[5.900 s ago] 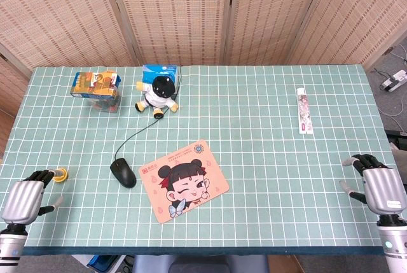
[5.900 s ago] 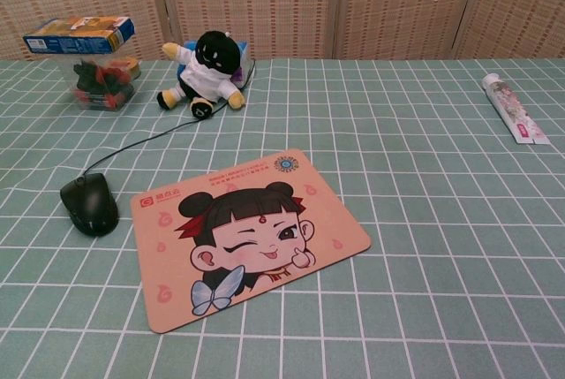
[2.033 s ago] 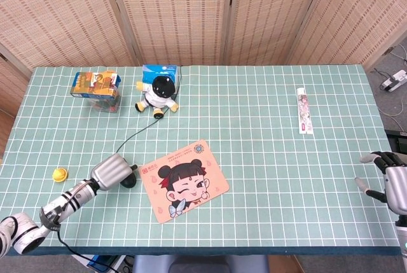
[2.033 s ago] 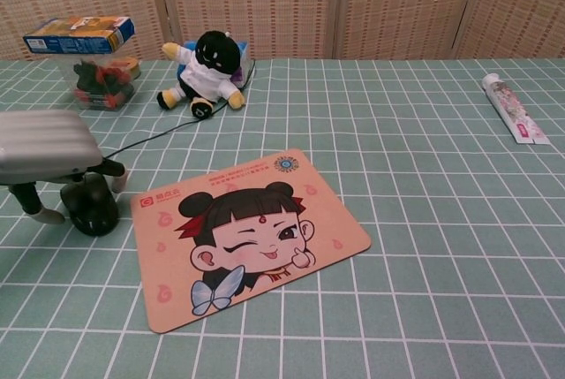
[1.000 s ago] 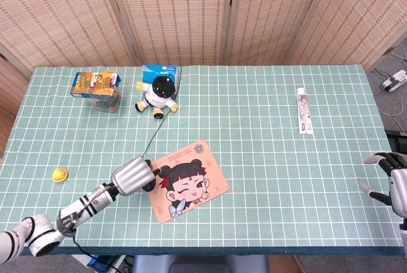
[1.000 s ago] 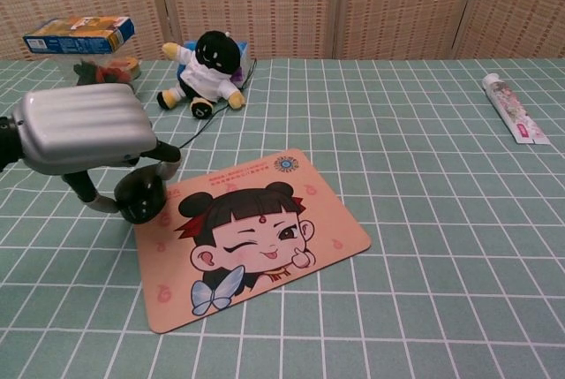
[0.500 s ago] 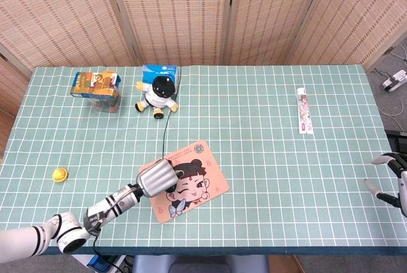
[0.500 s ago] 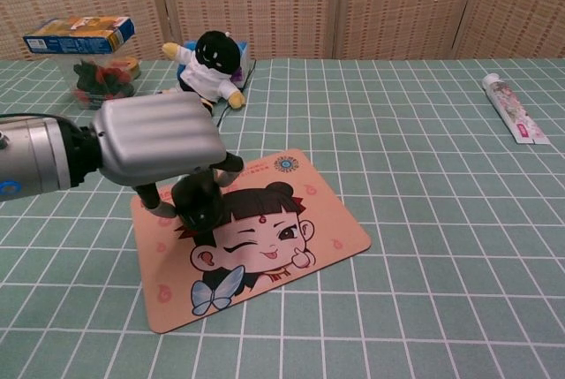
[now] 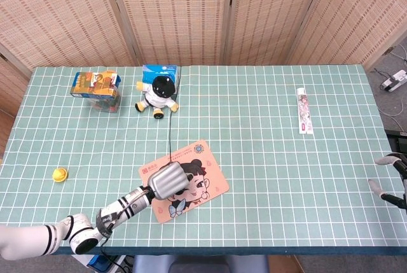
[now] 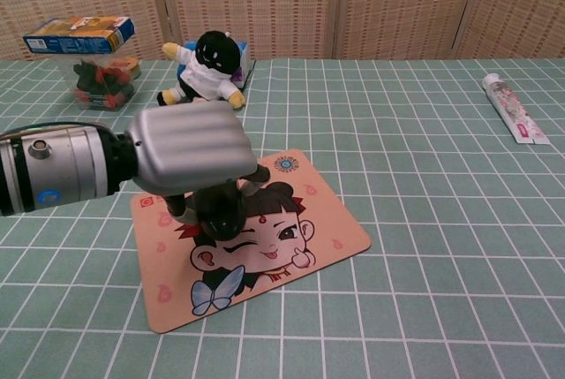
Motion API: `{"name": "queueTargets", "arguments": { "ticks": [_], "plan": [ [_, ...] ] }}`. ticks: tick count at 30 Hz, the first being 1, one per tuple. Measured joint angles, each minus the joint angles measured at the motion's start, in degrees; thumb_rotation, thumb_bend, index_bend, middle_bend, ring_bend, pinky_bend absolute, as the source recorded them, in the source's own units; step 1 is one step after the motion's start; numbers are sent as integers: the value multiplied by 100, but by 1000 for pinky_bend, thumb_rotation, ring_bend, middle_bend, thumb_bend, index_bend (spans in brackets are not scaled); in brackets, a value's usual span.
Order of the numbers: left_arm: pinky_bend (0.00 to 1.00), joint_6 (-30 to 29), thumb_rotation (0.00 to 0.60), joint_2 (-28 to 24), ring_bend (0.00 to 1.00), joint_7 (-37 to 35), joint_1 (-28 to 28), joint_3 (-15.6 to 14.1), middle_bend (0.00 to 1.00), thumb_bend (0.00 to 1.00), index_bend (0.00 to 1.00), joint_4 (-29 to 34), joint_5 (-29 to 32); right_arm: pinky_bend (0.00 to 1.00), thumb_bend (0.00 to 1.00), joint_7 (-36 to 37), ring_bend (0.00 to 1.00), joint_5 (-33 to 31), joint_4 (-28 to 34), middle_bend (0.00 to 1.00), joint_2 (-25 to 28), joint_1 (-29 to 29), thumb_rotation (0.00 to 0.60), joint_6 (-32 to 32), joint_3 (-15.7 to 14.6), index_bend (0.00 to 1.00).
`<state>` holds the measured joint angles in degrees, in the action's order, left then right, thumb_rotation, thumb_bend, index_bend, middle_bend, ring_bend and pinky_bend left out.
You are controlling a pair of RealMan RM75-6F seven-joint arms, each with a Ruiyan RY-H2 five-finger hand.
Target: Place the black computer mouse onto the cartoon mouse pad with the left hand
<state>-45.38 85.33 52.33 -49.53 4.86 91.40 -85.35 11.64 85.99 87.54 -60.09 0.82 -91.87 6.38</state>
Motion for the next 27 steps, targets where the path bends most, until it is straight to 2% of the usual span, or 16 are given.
{"name": "queueTargets", "arguments": {
  "ticks": [6,10,15,21,27],
  "plan": [
    [1000,34,600,17,1000,296,-63,-20,1000,140,353,111,280,579,145,51,313,5,-14,402,13,-10,600,-7,3,410],
    [1000,42,600,-17,1000,456,-108,-43,1000,140,290,212,433,579,146,66,313,14,-22,402,15,-10,600,-5,5,410],
    [1000,-58,600,-143,1000,643,-114,-77,1000,140,281,417,588,579,145,56,313,25,-25,402,13,-3,600,12,0,410],
    [1000,-481,600,-509,1000,679,82,-184,1000,140,289,842,639,579,145,2,313,34,-19,402,2,18,600,57,-11,410],
    [1000,-1094,600,-948,1000,234,482,-409,996,140,317,1090,373,579,145,-91,313,52,8,402,-21,35,600,96,-30,410]
  ]
}}
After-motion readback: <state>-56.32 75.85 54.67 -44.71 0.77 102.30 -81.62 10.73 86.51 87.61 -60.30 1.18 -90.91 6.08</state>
